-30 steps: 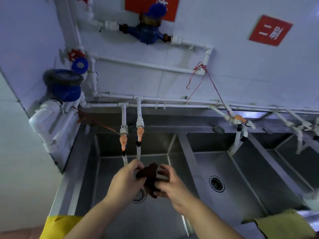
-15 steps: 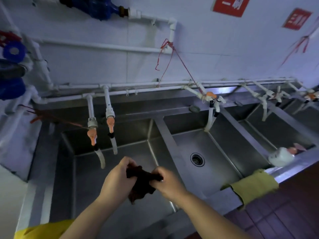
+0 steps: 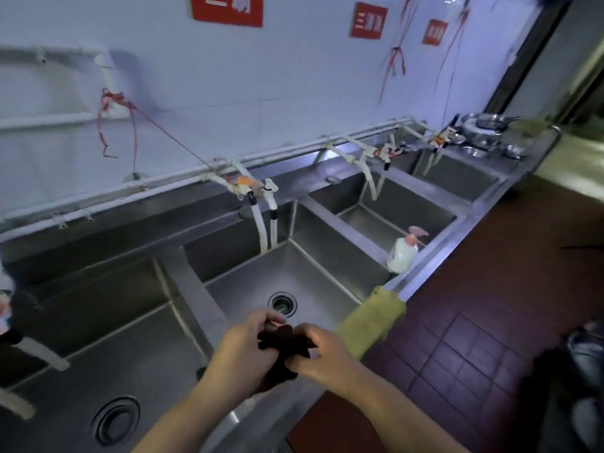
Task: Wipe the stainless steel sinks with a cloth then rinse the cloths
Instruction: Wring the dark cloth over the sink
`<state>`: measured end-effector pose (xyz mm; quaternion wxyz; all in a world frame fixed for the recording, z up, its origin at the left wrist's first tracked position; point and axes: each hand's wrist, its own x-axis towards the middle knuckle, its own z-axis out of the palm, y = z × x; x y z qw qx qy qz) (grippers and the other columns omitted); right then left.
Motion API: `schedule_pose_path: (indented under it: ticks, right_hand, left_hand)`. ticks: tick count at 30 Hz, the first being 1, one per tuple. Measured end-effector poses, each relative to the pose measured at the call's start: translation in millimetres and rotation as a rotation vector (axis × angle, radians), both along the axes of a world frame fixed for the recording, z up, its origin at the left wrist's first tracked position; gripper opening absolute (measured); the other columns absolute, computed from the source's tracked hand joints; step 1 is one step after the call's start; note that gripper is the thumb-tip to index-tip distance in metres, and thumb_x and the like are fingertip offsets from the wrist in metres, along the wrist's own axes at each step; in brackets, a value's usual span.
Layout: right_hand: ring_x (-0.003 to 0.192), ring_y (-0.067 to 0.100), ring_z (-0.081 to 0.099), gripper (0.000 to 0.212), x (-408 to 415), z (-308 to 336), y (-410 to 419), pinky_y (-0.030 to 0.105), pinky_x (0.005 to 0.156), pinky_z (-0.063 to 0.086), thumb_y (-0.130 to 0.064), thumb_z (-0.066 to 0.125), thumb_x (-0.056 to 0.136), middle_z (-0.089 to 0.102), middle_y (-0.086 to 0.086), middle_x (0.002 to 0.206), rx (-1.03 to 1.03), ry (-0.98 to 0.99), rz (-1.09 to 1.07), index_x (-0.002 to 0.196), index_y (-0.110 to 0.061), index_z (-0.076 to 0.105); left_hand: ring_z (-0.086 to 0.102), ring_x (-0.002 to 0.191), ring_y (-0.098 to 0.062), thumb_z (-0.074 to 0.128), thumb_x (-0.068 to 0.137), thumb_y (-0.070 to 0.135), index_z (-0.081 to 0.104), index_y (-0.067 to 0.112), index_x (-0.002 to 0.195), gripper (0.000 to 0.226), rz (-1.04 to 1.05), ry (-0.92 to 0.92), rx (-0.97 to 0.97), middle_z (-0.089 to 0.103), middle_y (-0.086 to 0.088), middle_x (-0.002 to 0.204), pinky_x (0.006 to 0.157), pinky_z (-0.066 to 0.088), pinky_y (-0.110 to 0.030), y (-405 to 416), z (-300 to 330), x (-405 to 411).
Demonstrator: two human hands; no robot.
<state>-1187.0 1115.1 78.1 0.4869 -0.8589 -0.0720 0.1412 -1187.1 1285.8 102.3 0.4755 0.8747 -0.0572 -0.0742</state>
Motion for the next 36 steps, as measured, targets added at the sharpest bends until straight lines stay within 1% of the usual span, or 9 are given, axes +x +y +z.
schedule_pose_path:
  ticks: [2,4,9,13,16,21,28,30,36]
  right_hand:
    - [0.086,-0.008,0.057,0.026,4.2,3.0,-47.6,0.015,0.075,0.044,-0.043,0.066,0.065,0.063,-0.018,0.089,0.037,-0.053,-0.048,0.089,-0.042,0.057]
    - [0.085,-0.008,0.058,0.021,8.7,6.0,-105.6,0.011,0.072,0.044,-0.04,0.068,0.069,0.065,-0.022,0.087,0.069,-0.074,-0.091,0.088,-0.042,0.059]
    - [0.066,-0.007,0.057,0.008,26.9,7.6,-247.0,0.014,0.059,0.044,-0.04,0.068,0.072,0.063,-0.02,0.07,0.014,-0.089,-0.214,0.074,-0.038,0.06]
    - [0.063,-0.005,0.051,0.02,47.3,14.4,-328.5,0.012,0.059,0.041,-0.021,0.07,0.081,0.058,-0.012,0.069,-0.021,-0.136,-0.307,0.07,-0.03,0.056]
    - [0.063,-0.006,0.052,0.022,65.0,16.9,-375.0,0.01,0.06,0.04,-0.017,0.069,0.081,0.058,-0.015,0.068,0.0,-0.162,-0.375,0.071,-0.031,0.056]
    - [0.066,0.004,0.053,0.019,106.4,17.7,-453.3,0.024,0.062,0.046,-0.012,0.067,0.084,0.058,-0.01,0.07,0.093,-0.213,-0.522,0.073,-0.025,0.058]
    - [0.061,-0.002,0.056,0.026,187.4,24.4,-562.9,0.016,0.055,0.046,-0.007,0.065,0.085,0.062,-0.015,0.065,0.121,-0.227,-0.696,0.071,-0.028,0.06]
    - [0.062,0.0,0.057,0.023,209.9,28.2,-599.2,0.017,0.056,0.047,-0.005,0.064,0.085,0.062,-0.013,0.065,0.155,-0.226,-0.795,0.072,-0.024,0.062]
    - [0.048,-0.004,0.05,0.021,269.3,37.7,-698.9,0.012,0.046,0.04,-0.001,0.063,0.086,0.058,-0.014,0.055,0.129,-0.234,-0.942,0.074,-0.018,0.062]
  left_hand:
    - [0.059,0.077,0.013,0.063,0.072,0.004,0.054,0.046,0.084,0.044,-0.07,-0.013,-0.025,0.065,0.028,0.079,0.056,0.043,-0.003,-51.3,0.5,10.5]
    - [0.057,0.078,0.015,0.061,0.074,0.004,0.052,0.048,0.085,0.046,-0.124,-0.039,-0.013,0.059,0.039,0.082,0.057,0.042,-0.004,-113.1,-1.1,23.3]
    - [0.057,0.075,-0.004,0.063,0.069,0.002,0.045,0.043,0.097,0.052,-0.158,-0.044,-0.023,0.059,0.013,0.08,0.061,0.042,-0.018,-257.0,-12.3,53.9]
    - [0.058,0.07,0.004,0.072,0.069,0.006,0.046,0.036,0.1,0.05,-0.19,-0.015,-0.072,0.058,0.014,0.086,0.058,0.045,-0.014,-339.1,-13.6,76.4]
    - [0.059,0.07,0.007,0.074,0.07,0.012,0.05,0.037,0.089,0.039,-0.27,0.012,-0.037,0.063,0.013,0.078,0.056,0.043,-0.01,-384.2,-17.1,100.7]
    - [0.065,0.064,-0.011,0.066,0.074,0.019,0.059,0.023,0.072,0.009,-0.393,0.036,0.028,0.066,0.007,0.069,0.063,0.053,-0.037,-450.4,-36.1,147.6]
    - [0.059,0.062,-0.009,0.067,0.08,0.014,0.054,0.035,0.07,0.027,-0.469,0.017,0.069,0.062,0.006,0.063,0.059,0.044,-0.026,-559.8,-48.0,258.9]
    - [0.057,0.055,-0.006,0.068,0.079,0.013,0.056,0.03,0.065,0.024,-0.448,0.069,0.032,0.064,0.002,0.06,0.055,0.041,-0.028,-591.7,-50.2,292.8]
    - [0.052,0.047,0.0,0.064,0.083,0.02,0.056,0.03,0.064,0.022,-0.504,0.08,-0.025,0.064,0.013,0.057,0.049,0.037,-0.02,-685.2,-37.1,376.6]
